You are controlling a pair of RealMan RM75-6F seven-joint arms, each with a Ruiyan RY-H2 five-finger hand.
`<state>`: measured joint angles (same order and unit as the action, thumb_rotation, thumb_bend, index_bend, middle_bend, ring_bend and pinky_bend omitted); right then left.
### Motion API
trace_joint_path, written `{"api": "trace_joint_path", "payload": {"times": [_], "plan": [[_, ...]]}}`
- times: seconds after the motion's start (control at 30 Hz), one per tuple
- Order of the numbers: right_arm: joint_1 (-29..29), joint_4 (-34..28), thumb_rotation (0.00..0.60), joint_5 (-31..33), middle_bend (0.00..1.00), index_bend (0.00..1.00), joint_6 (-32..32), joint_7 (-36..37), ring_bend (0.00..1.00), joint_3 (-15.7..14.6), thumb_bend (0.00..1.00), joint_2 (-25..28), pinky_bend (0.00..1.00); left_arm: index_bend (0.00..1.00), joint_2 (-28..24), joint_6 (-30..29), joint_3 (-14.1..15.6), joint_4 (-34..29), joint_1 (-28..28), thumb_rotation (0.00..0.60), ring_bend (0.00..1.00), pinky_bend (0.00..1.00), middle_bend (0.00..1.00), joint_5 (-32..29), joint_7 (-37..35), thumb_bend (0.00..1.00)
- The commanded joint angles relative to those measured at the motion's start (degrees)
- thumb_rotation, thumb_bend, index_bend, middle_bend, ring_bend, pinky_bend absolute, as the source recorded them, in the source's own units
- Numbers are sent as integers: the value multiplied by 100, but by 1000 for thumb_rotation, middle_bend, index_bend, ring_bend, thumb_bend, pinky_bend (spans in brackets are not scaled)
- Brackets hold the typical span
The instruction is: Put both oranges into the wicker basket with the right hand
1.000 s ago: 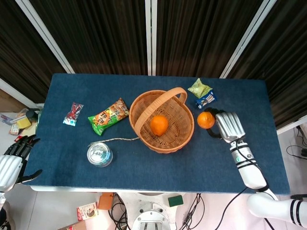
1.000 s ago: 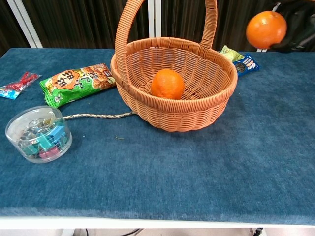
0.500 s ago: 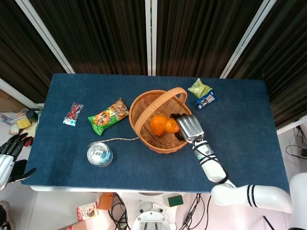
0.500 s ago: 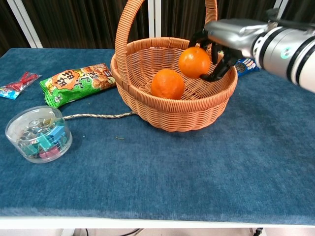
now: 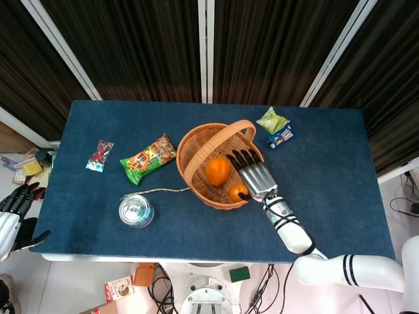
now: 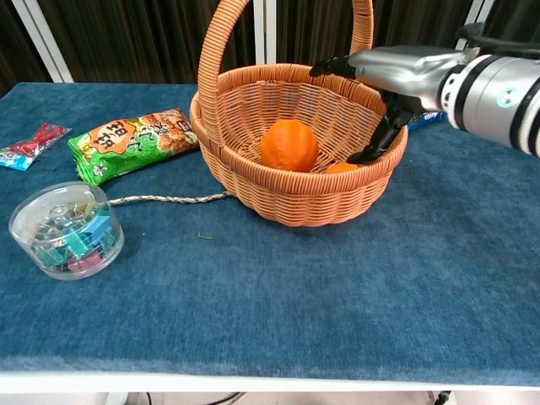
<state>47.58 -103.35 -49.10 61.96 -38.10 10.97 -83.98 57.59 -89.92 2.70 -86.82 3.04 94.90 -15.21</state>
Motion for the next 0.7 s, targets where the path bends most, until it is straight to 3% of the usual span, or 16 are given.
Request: {"api": "trace_joint_path", "payload": {"times": [0.03,0.2,0.33,0.43,0.53,0.7], "plan": [[-310,-503,600,-519,0,0,356,281,0,-113,157,459,16,121,4,-9,-1,-15,-7,600,35,182,58,0,24,124],[-1207,-1169,600,-1699,0,0,1212,864,0,-630,160,1573,16,122,16,11,13,-35,3,600,35,182,58,33,83,125],[-2045,-925,600,-2222,0,0,1831,1462,0,-1166,160,2329,3,121,17,13,9,-64,-4,600,35,182,58,14,128,124],[-2627,-387,600,-2311,0,0,2065,2035,0,-1527,154,2660,0,121,30,-37,-11,-96,-24,600,35,182,59,3,180,125],[-3180,387,600,-2474,0,0,2278,2863,0,-1779,147,2638,0,122,58,-69,-29,-115,-38,600,35,181,59,-9,246,125],[-3923,1765,600,-2913,0,0,3066,3926,0,-1765,148,2084,0,122,184,-118,-135,-98,-58,600,35,179,58,-147,449,125]]}}
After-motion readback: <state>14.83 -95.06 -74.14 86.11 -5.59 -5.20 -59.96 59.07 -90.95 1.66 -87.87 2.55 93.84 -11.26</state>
